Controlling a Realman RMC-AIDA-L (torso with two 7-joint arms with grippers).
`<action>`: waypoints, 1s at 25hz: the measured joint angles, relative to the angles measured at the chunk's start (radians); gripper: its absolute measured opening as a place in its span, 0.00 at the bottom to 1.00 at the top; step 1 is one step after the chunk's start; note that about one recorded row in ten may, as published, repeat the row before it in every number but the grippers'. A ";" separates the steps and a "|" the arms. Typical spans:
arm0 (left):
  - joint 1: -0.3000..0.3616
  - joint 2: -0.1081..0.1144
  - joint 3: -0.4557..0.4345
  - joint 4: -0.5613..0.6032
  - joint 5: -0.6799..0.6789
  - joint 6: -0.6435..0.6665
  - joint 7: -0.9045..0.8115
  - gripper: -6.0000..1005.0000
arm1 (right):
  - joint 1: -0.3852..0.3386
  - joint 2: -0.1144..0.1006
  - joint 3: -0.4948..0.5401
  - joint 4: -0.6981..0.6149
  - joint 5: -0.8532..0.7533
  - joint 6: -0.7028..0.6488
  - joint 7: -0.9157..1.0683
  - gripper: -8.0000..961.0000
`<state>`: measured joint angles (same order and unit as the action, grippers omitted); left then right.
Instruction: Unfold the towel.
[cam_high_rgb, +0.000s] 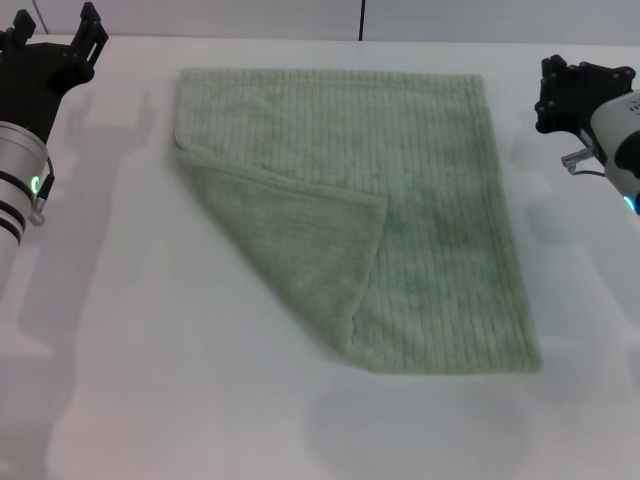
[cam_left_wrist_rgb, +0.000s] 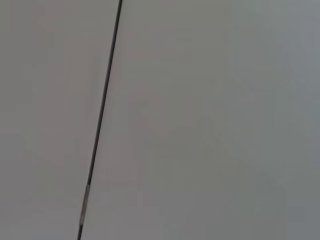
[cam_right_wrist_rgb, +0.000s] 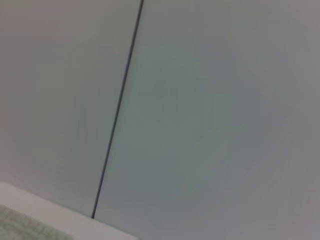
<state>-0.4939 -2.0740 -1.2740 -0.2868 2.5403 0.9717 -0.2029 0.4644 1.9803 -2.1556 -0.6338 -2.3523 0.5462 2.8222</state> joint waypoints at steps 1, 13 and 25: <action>0.000 0.000 0.000 0.000 0.000 0.000 0.000 0.81 | 0.000 0.000 0.000 0.000 0.000 0.000 0.000 0.04; 0.000 -0.002 0.013 0.000 0.000 -0.005 -0.002 0.81 | 0.054 0.000 0.005 -0.007 -0.007 -0.133 0.000 0.04; 0.006 -0.001 0.016 0.000 0.000 -0.007 -0.003 0.81 | 0.067 0.006 0.067 -0.052 -0.007 -0.288 0.000 0.04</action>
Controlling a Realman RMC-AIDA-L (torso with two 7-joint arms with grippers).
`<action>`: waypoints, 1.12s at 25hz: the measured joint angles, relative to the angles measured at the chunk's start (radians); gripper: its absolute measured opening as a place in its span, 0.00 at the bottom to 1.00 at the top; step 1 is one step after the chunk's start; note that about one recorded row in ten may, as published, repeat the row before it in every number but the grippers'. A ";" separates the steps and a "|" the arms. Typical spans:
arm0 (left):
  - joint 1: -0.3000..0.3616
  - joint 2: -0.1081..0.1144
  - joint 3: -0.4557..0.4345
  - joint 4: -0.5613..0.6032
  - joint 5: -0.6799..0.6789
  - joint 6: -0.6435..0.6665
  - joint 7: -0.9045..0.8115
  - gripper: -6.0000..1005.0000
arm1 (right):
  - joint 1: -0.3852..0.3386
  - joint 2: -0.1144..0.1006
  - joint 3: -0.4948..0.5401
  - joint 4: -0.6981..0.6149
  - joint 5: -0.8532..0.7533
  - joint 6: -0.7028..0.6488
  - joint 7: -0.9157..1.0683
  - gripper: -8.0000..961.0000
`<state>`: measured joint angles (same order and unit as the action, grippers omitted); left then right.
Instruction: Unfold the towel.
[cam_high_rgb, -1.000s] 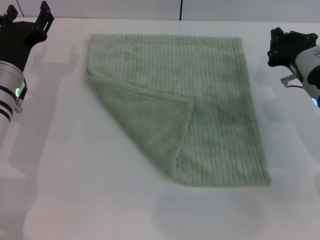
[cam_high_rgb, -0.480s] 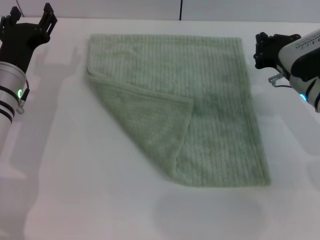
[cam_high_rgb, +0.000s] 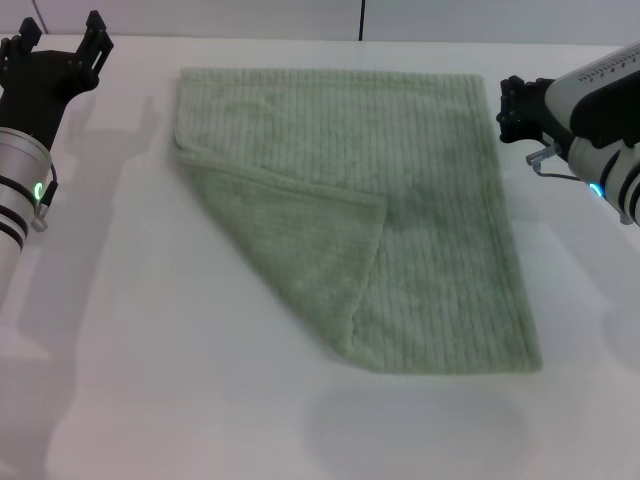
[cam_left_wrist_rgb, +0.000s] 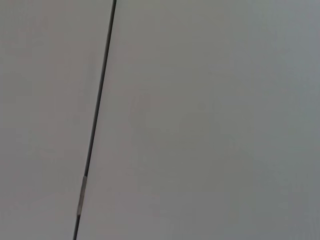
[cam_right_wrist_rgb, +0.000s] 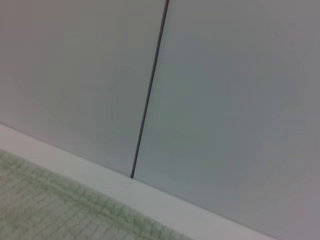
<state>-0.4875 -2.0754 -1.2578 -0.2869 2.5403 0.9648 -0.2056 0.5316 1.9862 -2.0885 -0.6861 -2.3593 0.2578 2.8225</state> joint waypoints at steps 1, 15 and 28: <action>0.000 0.000 0.000 0.000 0.000 0.000 0.000 0.81 | 0.000 0.000 0.000 0.000 0.000 0.000 0.000 0.04; 0.000 0.000 0.002 0.000 -0.001 0.000 0.000 0.81 | 0.026 -0.003 0.057 -0.042 -0.004 -0.191 -0.009 0.04; -0.002 0.000 0.002 0.000 0.000 0.000 -0.001 0.81 | 0.063 -0.008 0.091 -0.054 -0.024 -0.336 -0.013 0.04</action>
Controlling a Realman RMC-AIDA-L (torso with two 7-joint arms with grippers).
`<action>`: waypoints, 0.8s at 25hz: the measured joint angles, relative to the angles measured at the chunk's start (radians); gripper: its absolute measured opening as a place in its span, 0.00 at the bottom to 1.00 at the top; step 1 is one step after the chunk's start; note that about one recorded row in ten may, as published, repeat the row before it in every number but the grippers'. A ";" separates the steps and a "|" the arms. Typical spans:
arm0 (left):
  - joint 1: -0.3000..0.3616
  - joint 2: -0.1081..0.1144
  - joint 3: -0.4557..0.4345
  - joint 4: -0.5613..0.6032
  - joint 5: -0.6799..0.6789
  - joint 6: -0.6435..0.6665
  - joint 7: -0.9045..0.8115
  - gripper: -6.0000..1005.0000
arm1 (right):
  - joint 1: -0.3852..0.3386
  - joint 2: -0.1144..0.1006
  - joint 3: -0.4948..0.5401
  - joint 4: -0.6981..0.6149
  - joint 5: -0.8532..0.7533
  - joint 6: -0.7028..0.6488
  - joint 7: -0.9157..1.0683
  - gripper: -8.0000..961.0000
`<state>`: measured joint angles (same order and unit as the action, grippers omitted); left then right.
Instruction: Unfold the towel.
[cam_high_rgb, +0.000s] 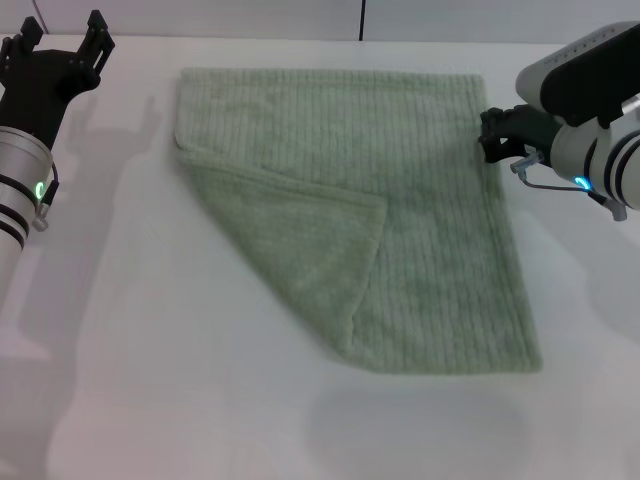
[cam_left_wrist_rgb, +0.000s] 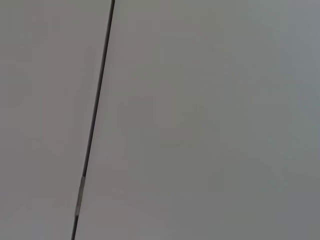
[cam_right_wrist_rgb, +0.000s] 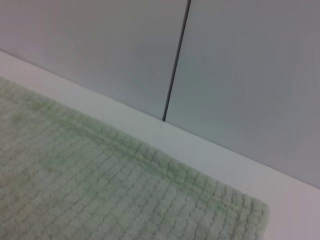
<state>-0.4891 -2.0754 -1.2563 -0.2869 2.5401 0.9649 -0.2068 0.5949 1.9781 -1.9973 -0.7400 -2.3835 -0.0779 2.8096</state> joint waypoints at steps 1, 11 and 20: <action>0.000 0.000 0.000 0.000 0.000 0.000 0.000 0.81 | 0.001 0.000 0.001 -0.001 -0.003 -0.005 0.000 0.04; -0.002 0.000 0.000 0.000 -0.003 0.000 0.000 0.81 | 0.012 -0.001 0.028 -0.006 -0.021 -0.063 -0.009 0.04; -0.002 0.000 0.000 0.000 -0.006 0.000 0.000 0.81 | 0.033 -0.001 0.034 -0.007 -0.022 -0.108 -0.026 0.04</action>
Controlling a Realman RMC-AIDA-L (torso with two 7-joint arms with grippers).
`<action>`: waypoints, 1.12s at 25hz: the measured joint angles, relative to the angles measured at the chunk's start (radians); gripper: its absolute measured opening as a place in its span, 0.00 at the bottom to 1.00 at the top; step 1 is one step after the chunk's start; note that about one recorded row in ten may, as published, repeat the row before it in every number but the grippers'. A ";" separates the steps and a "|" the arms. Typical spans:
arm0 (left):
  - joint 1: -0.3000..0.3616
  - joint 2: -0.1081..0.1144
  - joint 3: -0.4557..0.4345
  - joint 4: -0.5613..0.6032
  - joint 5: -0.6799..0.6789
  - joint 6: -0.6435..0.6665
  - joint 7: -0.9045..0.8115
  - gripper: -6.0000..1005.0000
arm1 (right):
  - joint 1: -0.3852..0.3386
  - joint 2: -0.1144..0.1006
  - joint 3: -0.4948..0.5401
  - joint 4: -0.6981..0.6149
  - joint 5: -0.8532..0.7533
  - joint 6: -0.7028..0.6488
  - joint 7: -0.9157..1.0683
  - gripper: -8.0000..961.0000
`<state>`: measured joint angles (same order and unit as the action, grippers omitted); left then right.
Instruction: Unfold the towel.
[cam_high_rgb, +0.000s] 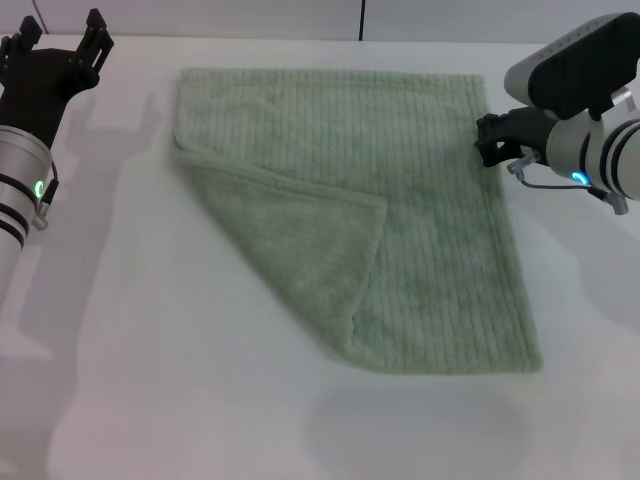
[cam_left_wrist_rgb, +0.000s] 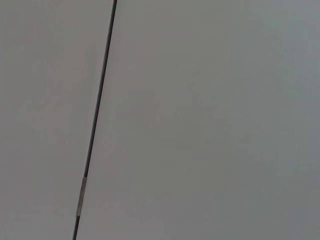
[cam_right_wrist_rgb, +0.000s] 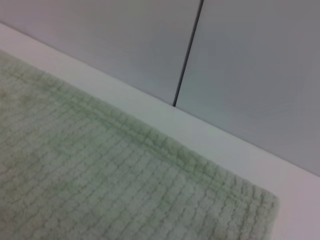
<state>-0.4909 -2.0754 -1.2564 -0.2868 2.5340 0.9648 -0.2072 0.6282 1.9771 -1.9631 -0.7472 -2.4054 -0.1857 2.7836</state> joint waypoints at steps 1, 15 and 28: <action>0.000 0.000 0.000 0.000 0.000 0.000 0.000 0.81 | 0.002 0.000 0.000 0.000 0.000 -0.005 0.000 0.04; -0.002 -0.001 0.000 0.000 0.000 -0.002 0.000 0.81 | 0.024 0.000 0.017 -0.003 0.000 -0.076 -0.013 0.04; -0.002 -0.002 0.000 -0.006 0.000 -0.002 0.000 0.81 | 0.032 0.009 0.086 0.000 0.010 -0.147 -0.082 0.04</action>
<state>-0.4924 -2.0770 -1.2563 -0.2929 2.5341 0.9633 -0.2071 0.6603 1.9861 -1.8770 -0.7474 -2.3959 -0.3327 2.7013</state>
